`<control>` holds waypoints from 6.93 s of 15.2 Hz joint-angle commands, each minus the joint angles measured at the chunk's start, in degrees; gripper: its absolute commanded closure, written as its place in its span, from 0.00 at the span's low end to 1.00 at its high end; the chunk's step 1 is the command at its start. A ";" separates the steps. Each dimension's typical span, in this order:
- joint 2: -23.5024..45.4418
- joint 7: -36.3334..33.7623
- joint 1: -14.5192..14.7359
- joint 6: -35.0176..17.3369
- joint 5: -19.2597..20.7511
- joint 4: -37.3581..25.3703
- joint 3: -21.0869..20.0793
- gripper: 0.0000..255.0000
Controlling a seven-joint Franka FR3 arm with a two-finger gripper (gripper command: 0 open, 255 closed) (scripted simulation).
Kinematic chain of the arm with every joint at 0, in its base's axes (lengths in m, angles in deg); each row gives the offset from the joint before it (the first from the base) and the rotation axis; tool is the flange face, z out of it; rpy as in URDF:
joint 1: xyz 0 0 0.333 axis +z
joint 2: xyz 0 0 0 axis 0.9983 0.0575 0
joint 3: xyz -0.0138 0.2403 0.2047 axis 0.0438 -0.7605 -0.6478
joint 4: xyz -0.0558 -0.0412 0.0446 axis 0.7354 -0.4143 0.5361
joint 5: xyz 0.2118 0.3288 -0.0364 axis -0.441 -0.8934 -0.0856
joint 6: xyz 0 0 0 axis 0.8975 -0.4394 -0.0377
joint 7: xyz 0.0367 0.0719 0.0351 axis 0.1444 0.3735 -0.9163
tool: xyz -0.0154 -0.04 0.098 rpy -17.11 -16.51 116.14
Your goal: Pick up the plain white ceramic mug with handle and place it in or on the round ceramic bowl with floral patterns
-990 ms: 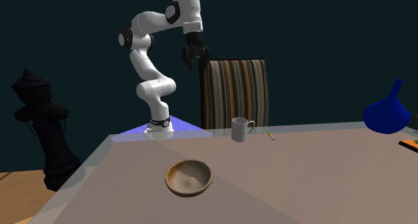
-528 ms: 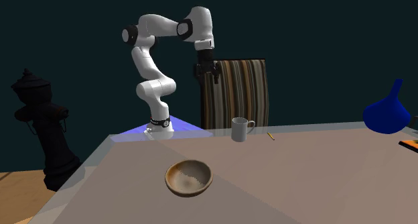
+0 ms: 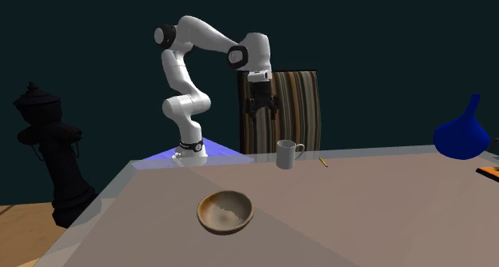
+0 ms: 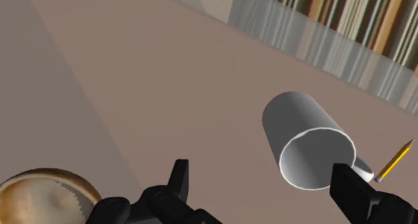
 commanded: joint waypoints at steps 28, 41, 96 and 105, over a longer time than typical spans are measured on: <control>22.68 -18.30 -4.60 -19.61 8.76 -1.73 -6.75 1.00; 18.48 -15.82 -4.11 -13.22 5.92 -4.28 -6.25 1.00; 31.19 26.44 -19.03 -6.58 1.01 -24.64 17.95 1.00; 33.08 26.68 -19.05 -10.84 0.74 -22.26 17.92 1.00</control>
